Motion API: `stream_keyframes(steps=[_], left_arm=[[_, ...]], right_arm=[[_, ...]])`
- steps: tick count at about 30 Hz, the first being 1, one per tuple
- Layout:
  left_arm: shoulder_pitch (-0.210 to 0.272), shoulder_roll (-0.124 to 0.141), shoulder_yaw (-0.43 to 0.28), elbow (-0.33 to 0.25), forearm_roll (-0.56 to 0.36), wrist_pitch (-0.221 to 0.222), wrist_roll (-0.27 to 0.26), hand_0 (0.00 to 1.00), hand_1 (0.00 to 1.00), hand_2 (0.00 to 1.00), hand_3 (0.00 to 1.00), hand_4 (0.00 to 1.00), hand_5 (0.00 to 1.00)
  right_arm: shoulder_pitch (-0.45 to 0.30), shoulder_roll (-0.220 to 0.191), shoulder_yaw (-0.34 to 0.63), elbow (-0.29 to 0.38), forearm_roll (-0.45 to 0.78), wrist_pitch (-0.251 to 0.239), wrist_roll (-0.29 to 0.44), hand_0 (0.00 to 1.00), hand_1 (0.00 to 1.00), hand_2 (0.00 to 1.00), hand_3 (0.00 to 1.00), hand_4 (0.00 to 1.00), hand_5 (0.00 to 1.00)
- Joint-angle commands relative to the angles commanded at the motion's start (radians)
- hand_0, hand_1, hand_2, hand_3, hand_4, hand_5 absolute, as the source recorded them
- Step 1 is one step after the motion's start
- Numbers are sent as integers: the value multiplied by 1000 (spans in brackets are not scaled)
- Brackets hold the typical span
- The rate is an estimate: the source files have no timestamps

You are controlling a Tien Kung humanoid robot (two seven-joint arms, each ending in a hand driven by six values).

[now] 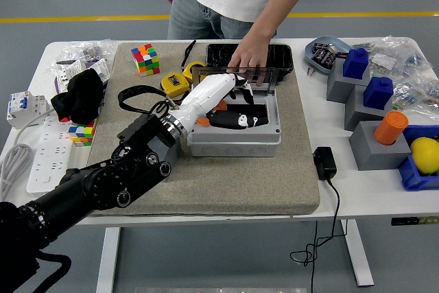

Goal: Fetch the battery,place it into the box,close the lid of the box

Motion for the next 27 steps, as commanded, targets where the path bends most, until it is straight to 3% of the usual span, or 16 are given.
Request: stream_keyframes(steps=[4, 5, 6, 10, 11, 16, 17, 21, 25, 27], left_arm=[[7, 0, -16, -56, 11, -88, 55, 778, 698, 621, 567, 998, 674], [8, 0, -21, -78, 10, -125, 72, 796, 736, 695, 690, 998, 839], [9, 0, -25, -94, 7, -148, 87, 796, 736, 695, 690, 998, 839], [18, 0, -63, -219, -30, -316, 218, 796, 736, 695, 690, 998, 839], [21, 0, -73, -247, -45, -355, 248, 787, 738, 703, 696, 998, 998], [32, 0, -146, -377, -181, -569, 386, 787, 738, 703, 696, 998, 998], [32, 0, -162, -397, -234, -628, 413, 723, 718, 687, 676, 998, 965], [36, 0, -205, -423, -387, -789, 455, 723, 718, 687, 676, 998, 965], [43, 0, -226, -429, -556, -958, 456, 677, 704, 686, 671, 998, 967], [46, 0, -232, -430, -634, -994, 438, 677, 704, 686, 671, 998, 967]], right_arm=[[-3, 0, 3, 0, -2, 1, -1, 896, 859, 805, 805, 998, 998], [-4, 0, 3, 0, -2, 1, -1, 895, 858, 805, 804, 998, 998], [-5, 0, 3, 0, -2, 1, -1, 895, 858, 805, 804, 998, 998], [-7, 1, 2, 0, 0, 0, 0, 895, 858, 805, 804, 998, 998], [-7, 1, 0, 0, 3, 0, 1, 894, 853, 804, 804, 998, 998], [-8, 2, 1, 0, 4, 1, 0, 894, 853, 804, 804, 998, 998], [-8, 2, 3, 0, 3, 2, -1, 894, 847, 800, 803, 998, 998], [-7, 3, 7, 0, 1, 3, -2, 894, 847, 800, 803, 998, 998], [-6, 4, 5, 0, 6, 4, 0, 887, 836, 796, 802, 998, 998], [-6, 5, 5, 0, 7, 4, 0, 887, 836, 796, 802, 998, 998]])
